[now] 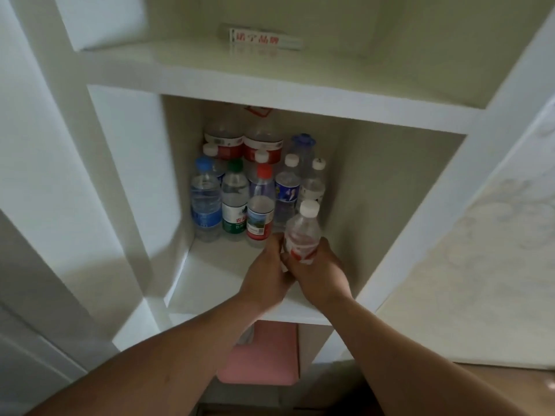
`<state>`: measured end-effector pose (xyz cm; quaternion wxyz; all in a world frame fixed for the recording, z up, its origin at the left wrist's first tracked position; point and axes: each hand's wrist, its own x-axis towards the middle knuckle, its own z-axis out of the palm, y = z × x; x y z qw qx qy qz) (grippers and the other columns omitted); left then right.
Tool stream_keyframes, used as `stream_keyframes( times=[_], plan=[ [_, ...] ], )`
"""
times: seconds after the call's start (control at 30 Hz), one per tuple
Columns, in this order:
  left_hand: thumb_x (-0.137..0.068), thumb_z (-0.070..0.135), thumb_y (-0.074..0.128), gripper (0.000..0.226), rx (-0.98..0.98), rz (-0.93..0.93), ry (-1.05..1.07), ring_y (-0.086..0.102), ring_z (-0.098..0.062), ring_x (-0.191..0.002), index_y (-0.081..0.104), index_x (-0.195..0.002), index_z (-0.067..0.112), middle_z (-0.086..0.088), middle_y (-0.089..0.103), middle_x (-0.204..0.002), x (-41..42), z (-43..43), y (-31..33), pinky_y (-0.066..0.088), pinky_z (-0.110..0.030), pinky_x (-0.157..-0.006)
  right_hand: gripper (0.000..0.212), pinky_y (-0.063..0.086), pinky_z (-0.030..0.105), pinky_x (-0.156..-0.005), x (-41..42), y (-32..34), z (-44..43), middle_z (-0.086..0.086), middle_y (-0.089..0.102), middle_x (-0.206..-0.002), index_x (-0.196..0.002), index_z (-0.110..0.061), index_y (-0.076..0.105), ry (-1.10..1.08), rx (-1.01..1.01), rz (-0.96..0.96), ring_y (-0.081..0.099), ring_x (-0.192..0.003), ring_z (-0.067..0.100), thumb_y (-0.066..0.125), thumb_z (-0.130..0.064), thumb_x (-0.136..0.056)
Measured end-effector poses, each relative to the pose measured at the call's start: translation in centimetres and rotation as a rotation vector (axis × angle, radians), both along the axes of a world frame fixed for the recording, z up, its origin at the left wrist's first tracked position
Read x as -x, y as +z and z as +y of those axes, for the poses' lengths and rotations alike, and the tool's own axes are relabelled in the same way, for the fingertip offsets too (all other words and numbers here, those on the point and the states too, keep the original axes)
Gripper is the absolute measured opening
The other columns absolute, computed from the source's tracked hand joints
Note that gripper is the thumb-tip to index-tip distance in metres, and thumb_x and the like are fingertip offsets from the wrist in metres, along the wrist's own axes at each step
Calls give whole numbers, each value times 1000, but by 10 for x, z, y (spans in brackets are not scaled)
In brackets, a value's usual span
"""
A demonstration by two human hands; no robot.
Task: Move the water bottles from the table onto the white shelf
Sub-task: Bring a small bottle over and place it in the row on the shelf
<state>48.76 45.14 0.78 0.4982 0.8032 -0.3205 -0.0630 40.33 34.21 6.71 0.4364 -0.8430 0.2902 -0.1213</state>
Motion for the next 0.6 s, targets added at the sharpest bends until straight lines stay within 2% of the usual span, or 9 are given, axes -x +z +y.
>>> stream_keyframes(
  times=[0.1,0.17,0.23,0.3,0.37,0.43,0.5,0.6],
  plan=[
    [-86,28,81,76,43,-26,56,64,-17,-126,40,-150,34,5,62,-142,-16,-10,-8,58,-43,-100,57,60,38,-95,-24,-16,-12,-12,72,-120,-130,-37,53,7,-27,-10,71,-107,15,84,-48,-84],
    [-87,25,78,79,60,-25,132,59,-16,-126,38,-154,36,5,56,-142,-20,-12,-17,56,-35,-98,60,61,43,-98,-39,-29,-18,-10,72,-125,-131,-37,55,24,16,58,72,-112,19,82,-54,-81],
    [-92,28,76,61,64,88,161,63,-14,-112,43,-144,34,7,59,-123,-20,-12,-24,54,-29,-88,59,59,42,-98,-51,-38,-20,-8,71,-129,-135,-34,55,25,12,81,71,-116,24,79,-55,-86],
    [-98,32,67,31,41,161,194,64,-9,-95,48,-122,32,11,60,-103,-26,-15,-33,50,-27,-75,54,55,36,-95,-62,-47,-22,-4,70,-134,-140,-30,53,17,11,52,69,-119,26,76,-46,-94],
    [-101,30,57,12,22,144,229,58,-7,-81,45,-102,31,10,56,-89,-32,-19,-38,46,-33,-68,52,52,33,-93,-72,-56,-25,-1,70,-136,-143,-26,51,17,9,37,69,-121,27,72,-42,-98],
    [-102,27,52,13,19,122,238,57,-13,-76,43,-93,29,4,55,-82,-36,-22,-42,51,-45,-68,51,51,34,-93,-81,-64,-27,1,71,-135,-143,-26,49,17,-13,22,69,-120,28,69,-42,-99],
    [-104,24,51,10,7,89,245,61,-18,-79,46,-96,29,2,58,-83,-38,-23,-47,56,-51,-74,50,48,32,-92,-88,-72,-27,1,72,-133,-146,-30,48,2,-28,14,68,-119,27,68,-43,-101],
    [-106,22,50,7,1,82,263,64,-19,-84,50,-104,28,2,63,-90,-39,-25,-51,58,-50,-79,45,47,30,-86,-92,-81,-28,0,74,-121,-146,-34,49,-20,-3,1,71,-109,26,64,-42,-104]
  ],
)
